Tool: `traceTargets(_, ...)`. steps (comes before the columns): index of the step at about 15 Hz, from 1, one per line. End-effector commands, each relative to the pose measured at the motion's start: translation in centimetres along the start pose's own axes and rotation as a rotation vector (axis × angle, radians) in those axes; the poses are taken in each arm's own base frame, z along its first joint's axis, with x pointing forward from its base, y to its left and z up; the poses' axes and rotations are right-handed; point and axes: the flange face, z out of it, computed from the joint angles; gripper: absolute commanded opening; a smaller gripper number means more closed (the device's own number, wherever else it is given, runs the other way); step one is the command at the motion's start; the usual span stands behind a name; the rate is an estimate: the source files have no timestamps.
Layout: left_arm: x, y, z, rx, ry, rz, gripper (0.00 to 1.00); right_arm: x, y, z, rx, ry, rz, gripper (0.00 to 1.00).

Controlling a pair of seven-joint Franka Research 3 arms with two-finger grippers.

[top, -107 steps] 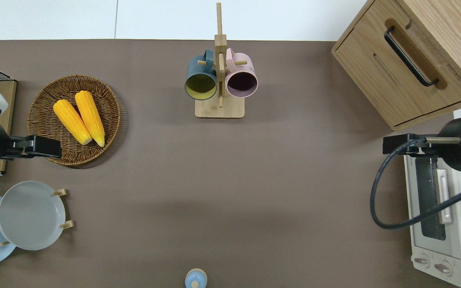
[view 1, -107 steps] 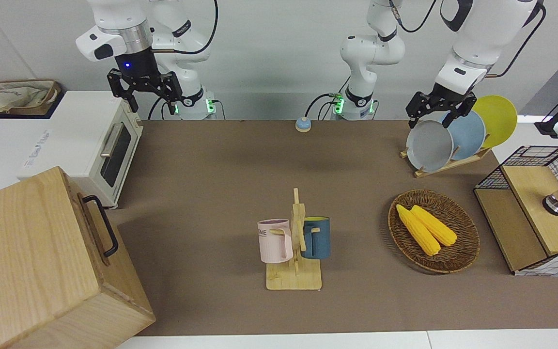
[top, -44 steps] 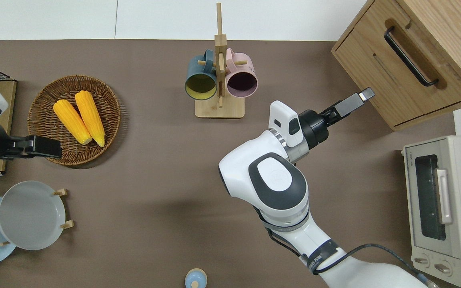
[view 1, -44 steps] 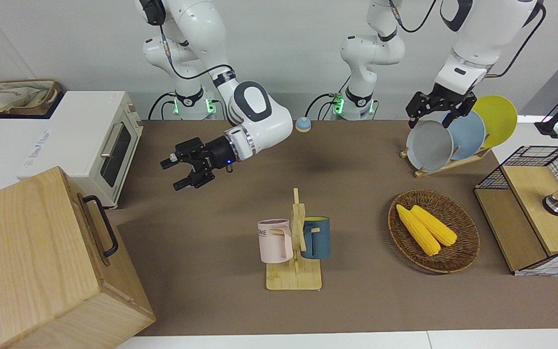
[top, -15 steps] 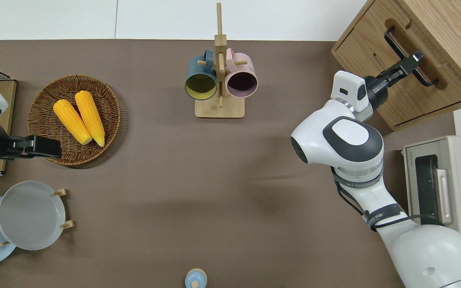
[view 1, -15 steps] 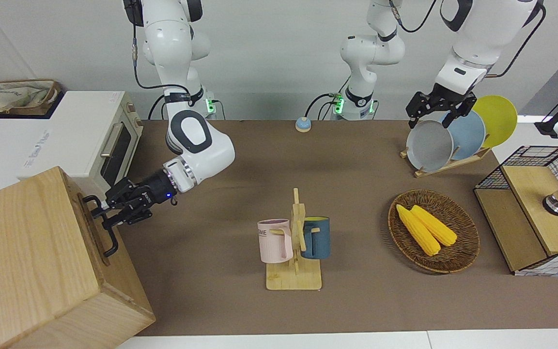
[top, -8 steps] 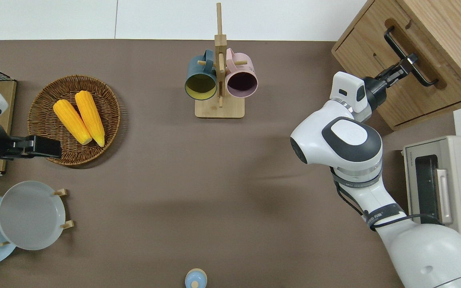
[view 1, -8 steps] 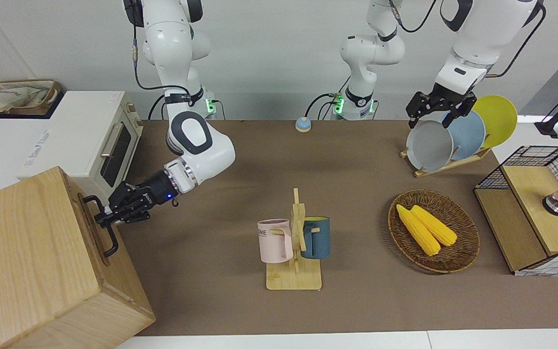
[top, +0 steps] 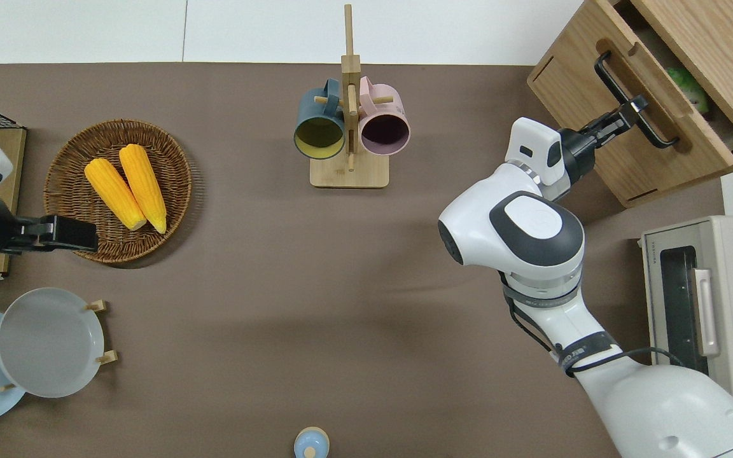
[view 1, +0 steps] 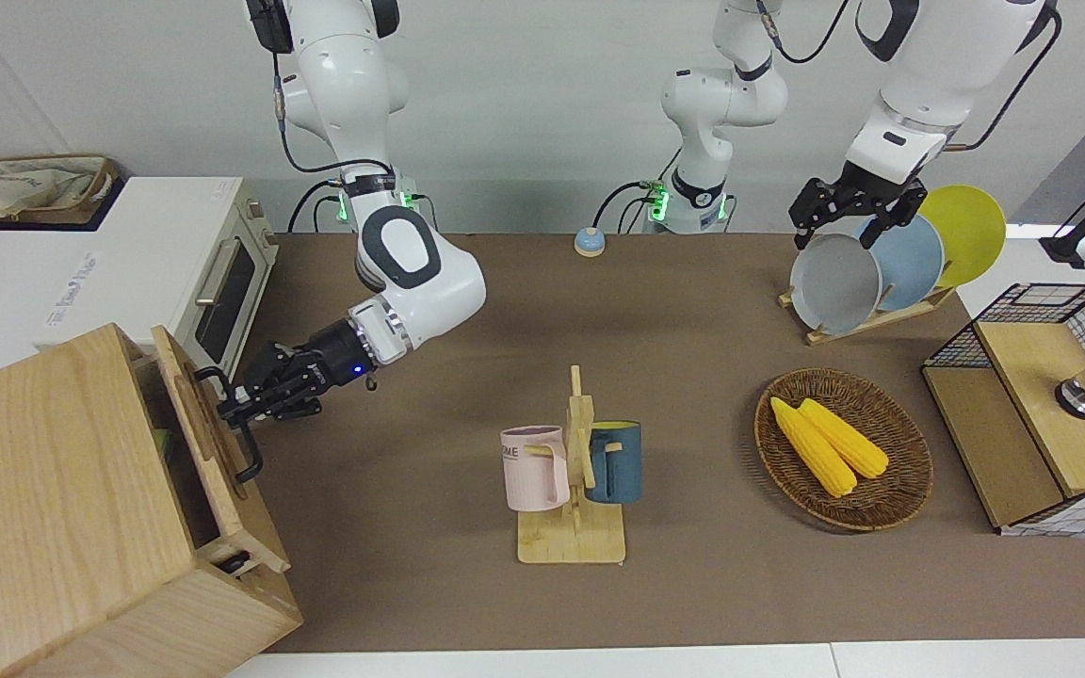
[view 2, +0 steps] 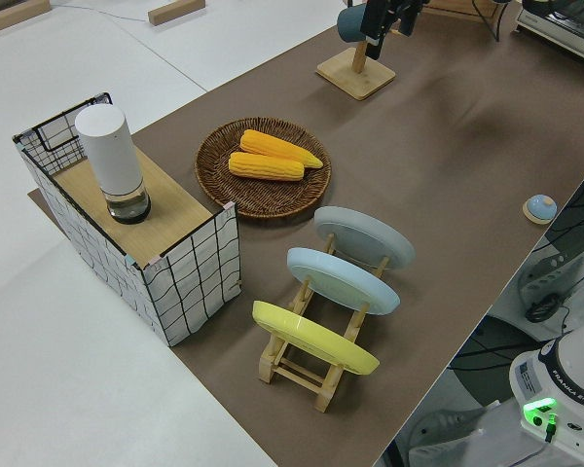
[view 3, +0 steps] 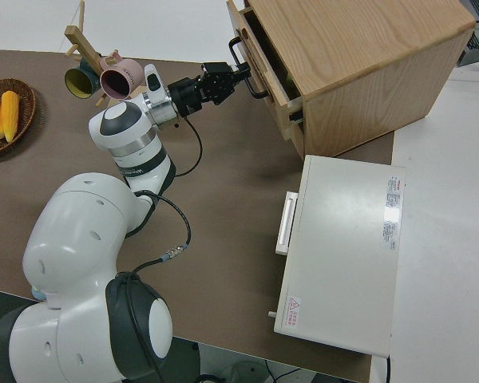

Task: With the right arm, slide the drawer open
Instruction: 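Pull the drawer handle toward the robot with the right gripper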

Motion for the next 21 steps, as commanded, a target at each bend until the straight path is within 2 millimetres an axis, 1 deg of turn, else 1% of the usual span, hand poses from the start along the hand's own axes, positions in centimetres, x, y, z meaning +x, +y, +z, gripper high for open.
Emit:
traceTargets(1, -0.4, -0.2, -0.4, 0.012, -0.003, 0.001, 1.0, 1.7, 0.6, -4.8, 0.051, -0.023, 0.074, 0.0)
traceTargets(3, -0.4, -0.2, -0.4, 0.012, -0.002, 0.001, 1.0, 2.1, 0.9, -7.0, 0.057, -0.033, 0.082, 0.0)
traceTargets(7, -0.4, -0.2, -0.4, 0.012, -0.003, 0.001, 1.0, 2.2, 1.3, -9.5, 0.068, -0.058, 0.092, 0.0)
traceTargets(9, -0.4, -0.2, -0.4, 0.012, -0.003, 0.001, 1.0, 2.4, 1.8, -11.7, 0.084, -0.083, 0.104, 0.0)
traceTargets(11, -0.4, -0.2, -0.4, 0.012, -0.003, 0.001, 1.0, 2.5, 2.2, -14.7, 0.094, -0.092, 0.106, 0.0)
traceTargets(12, -0.4, -0.2, -0.4, 0.012, -0.003, 0.001, 1.0, 2.5, 2.3, -15.6, 0.1, -0.097, 0.107, 0.0)
traceTargets(13, -0.4, -0.2, -0.4, 0.012, -0.003, 0.001, 1.0, 2.7, 2.9, -16.5, 0.103, -0.103, 0.117, 0.0)
traceTargets(14, -0.4, -0.2, -0.4, 0.012, -0.003, 0.001, 1.0, 2.7, 2.9, -17.6, 0.109, -0.096, 0.115, 0.0)
traceTargets(16, -0.4, -0.2, -0.4, 0.012, -0.002, 0.001, 1.0, 2.6, 3.2, -19.1, 0.116, -0.101, 0.115, 0.0)
traceTargets(17, -0.4, -0.2, -0.4, 0.012, -0.002, 0.001, 1.0, 2.5, 3.1, -20.4, 0.13, -0.097, 0.11, 0.0)
traceTargets(21, -0.4, -0.2, -0.4, 0.012, -0.003, 0.001, 1.0, 2.3, 3.3, -21.8, 0.139, -0.104, 0.108, 0.0)
